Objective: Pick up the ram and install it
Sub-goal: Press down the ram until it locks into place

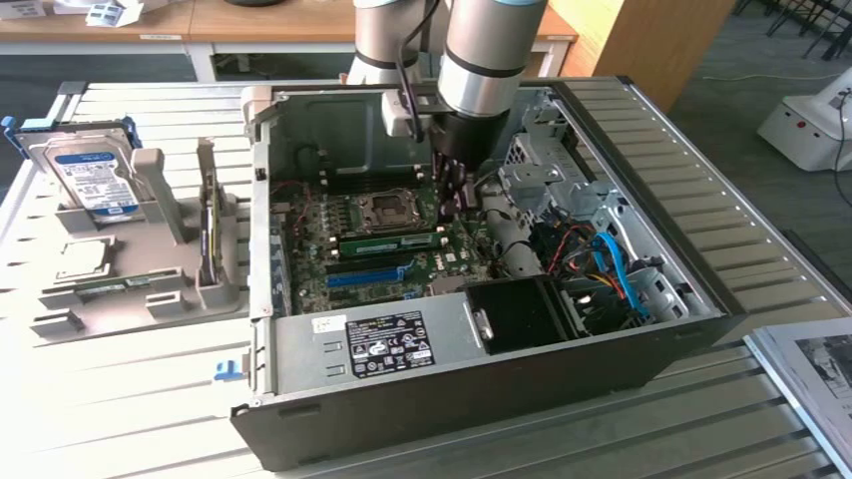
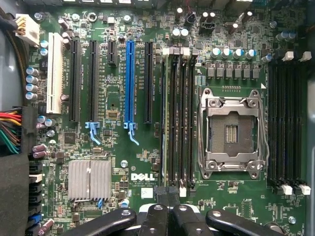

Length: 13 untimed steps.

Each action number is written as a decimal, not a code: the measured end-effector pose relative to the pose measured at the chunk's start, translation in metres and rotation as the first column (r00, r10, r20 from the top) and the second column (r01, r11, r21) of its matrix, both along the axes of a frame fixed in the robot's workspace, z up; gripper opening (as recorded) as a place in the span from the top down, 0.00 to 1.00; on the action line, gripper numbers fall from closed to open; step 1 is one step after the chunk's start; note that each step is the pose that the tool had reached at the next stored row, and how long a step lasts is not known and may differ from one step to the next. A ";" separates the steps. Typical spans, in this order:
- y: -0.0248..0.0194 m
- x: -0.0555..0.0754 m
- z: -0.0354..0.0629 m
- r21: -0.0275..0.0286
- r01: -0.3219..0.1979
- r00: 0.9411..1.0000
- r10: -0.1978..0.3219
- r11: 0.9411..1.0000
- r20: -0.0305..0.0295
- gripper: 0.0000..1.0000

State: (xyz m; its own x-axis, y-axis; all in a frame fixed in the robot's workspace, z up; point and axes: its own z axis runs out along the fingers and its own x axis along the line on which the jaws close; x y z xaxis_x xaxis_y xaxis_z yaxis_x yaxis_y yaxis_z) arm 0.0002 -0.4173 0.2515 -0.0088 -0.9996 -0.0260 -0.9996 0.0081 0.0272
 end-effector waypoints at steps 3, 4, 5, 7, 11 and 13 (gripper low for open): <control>0.0000 0.000 -0.0015 0.000 0.000 1.000 0.000 1.000 0.000 0.90; 0.0000 0.000 -0.0020 0.000 0.000 1.000 0.000 1.000 0.000 0.90; 0.0000 0.000 -0.0024 0.000 0.000 1.000 0.000 1.000 0.000 0.90; 0.0000 0.000 -0.0033 0.000 0.000 1.000 0.000 1.000 0.000 0.90; 0.0000 0.000 -0.0090 0.000 0.000 1.000 0.000 1.000 0.000 0.90; 0.0000 0.000 -0.0110 0.000 0.000 1.000 0.000 1.000 0.000 0.90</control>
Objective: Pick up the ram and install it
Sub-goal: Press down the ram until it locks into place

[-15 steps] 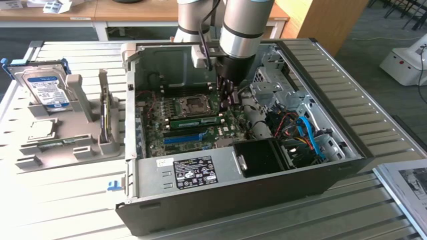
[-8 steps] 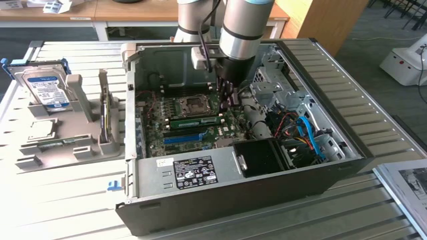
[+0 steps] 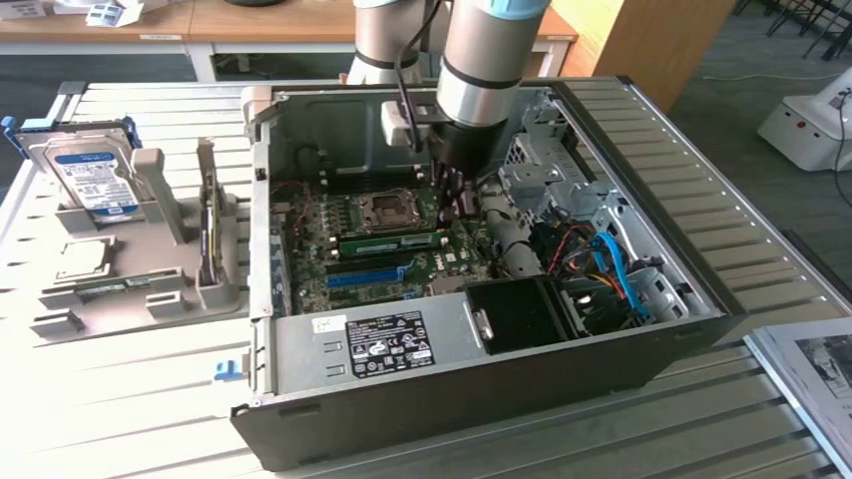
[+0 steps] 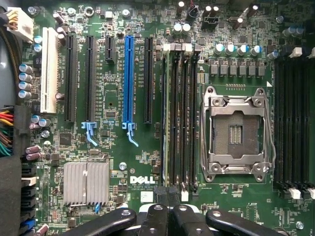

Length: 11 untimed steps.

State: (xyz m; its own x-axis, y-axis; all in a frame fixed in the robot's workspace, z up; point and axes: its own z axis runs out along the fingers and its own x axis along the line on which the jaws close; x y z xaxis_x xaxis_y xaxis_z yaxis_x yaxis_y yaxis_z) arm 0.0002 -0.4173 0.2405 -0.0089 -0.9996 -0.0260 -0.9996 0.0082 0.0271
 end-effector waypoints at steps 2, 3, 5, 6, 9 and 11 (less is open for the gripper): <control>0.0000 0.000 -0.0009 0.000 0.000 1.000 0.000 1.000 0.000 0.90; 0.0000 0.000 -0.0013 0.000 0.000 1.000 0.000 1.000 0.000 0.90; 0.0000 0.000 -0.0021 0.000 0.000 1.000 0.000 1.000 0.000 0.90; 0.0000 0.000 -0.0025 0.000 0.000 1.000 0.000 1.000 0.000 0.90; 0.0000 0.000 -0.0035 0.000 0.000 1.000 0.000 1.000 0.000 0.90; 0.0000 0.000 -0.0042 0.000 0.000 1.000 0.000 1.000 0.000 0.90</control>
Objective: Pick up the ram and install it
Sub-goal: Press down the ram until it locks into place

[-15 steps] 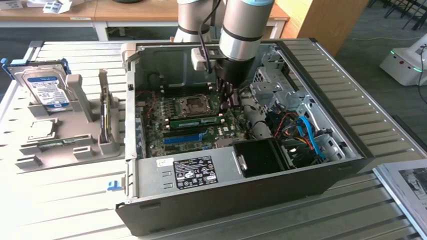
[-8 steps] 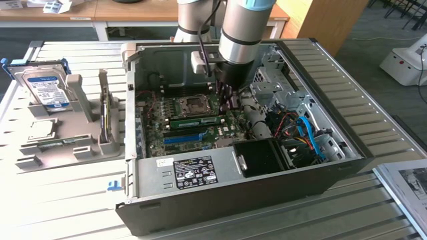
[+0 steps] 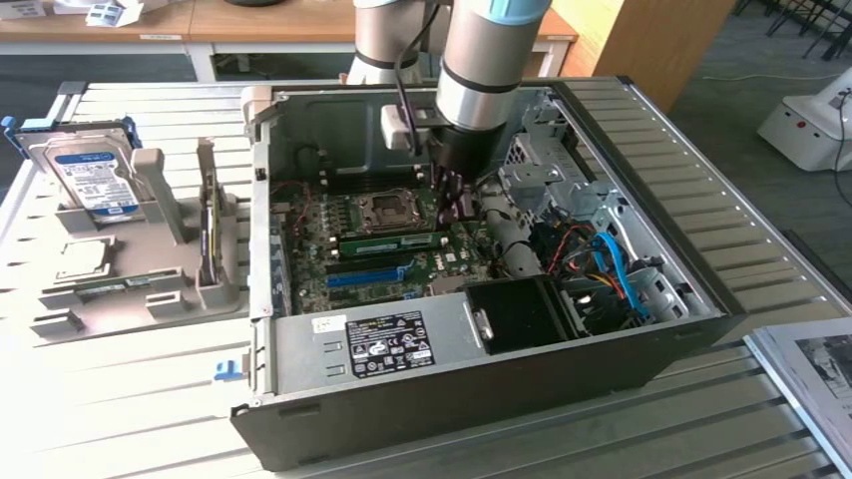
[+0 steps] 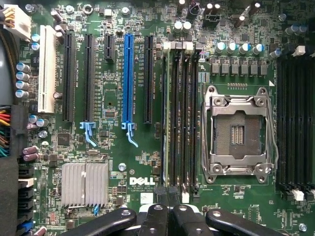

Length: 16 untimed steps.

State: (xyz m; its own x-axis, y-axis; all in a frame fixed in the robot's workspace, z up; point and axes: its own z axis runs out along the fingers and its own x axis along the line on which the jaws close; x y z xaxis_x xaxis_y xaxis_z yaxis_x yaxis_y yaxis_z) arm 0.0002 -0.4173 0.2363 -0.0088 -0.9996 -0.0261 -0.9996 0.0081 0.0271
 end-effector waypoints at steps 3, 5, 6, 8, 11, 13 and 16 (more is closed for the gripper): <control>0.0000 0.000 -0.0011 0.000 0.000 1.000 0.000 1.000 0.000 0.90; 0.0000 0.000 -0.0017 0.000 0.000 1.000 0.000 1.000 0.000 0.90; 0.0000 0.000 -0.0020 0.000 0.000 1.000 0.000 1.000 0.000 0.90; 0.0000 0.000 -0.0023 0.000 0.000 1.000 0.000 1.000 0.000 0.90; 0.0000 0.000 -0.0025 0.000 0.000 1.000 0.000 1.000 0.000 0.90; 0.0000 0.000 -0.0029 0.000 0.000 1.000 0.000 1.000 0.000 0.90; 0.0000 0.000 -0.0036 0.000 0.000 1.000 0.000 1.000 0.000 0.90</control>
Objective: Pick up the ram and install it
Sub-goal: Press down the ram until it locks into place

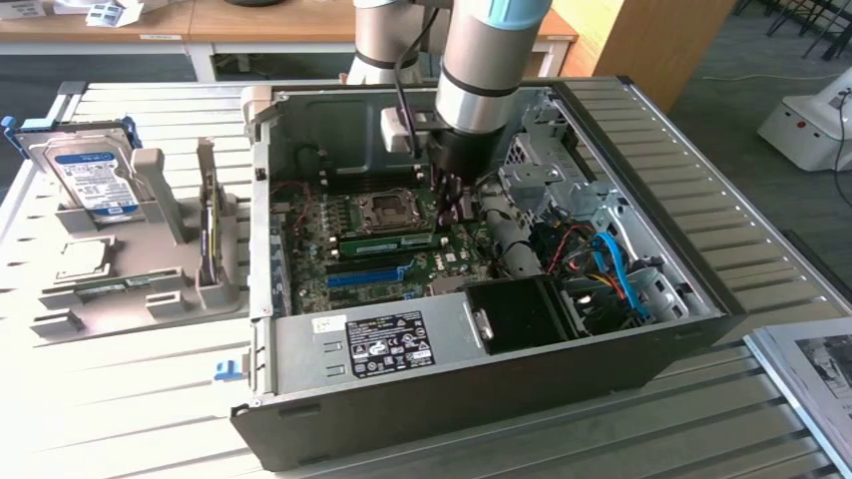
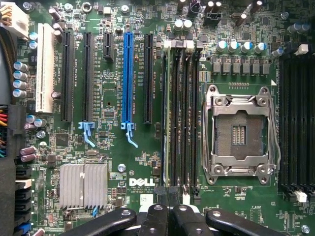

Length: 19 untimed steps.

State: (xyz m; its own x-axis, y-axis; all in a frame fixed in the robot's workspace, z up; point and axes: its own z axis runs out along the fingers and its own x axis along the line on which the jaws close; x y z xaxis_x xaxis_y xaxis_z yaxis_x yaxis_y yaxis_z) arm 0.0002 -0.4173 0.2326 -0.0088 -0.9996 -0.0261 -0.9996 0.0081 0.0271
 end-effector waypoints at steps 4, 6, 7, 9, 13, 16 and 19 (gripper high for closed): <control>0.0000 0.000 -0.0014 0.000 0.000 1.000 0.000 1.000 0.000 0.90; 0.0000 0.000 -0.0019 0.000 0.000 1.000 0.000 1.000 0.000 0.90; 0.0000 0.000 -0.0022 0.000 0.000 1.000 0.000 1.000 0.000 0.90; 0.0000 0.000 -0.0024 0.000 0.000 1.000 0.000 1.000 0.000 0.90; 0.0000 0.000 -0.0025 0.000 0.000 1.000 0.000 1.000 0.000 0.90; 0.0000 0.000 -0.0026 0.000 0.000 1.000 0.000 1.000 0.000 0.90; 0.0002 0.000 -0.0027 0.000 0.000 1.000 0.000 1.000 0.000 0.90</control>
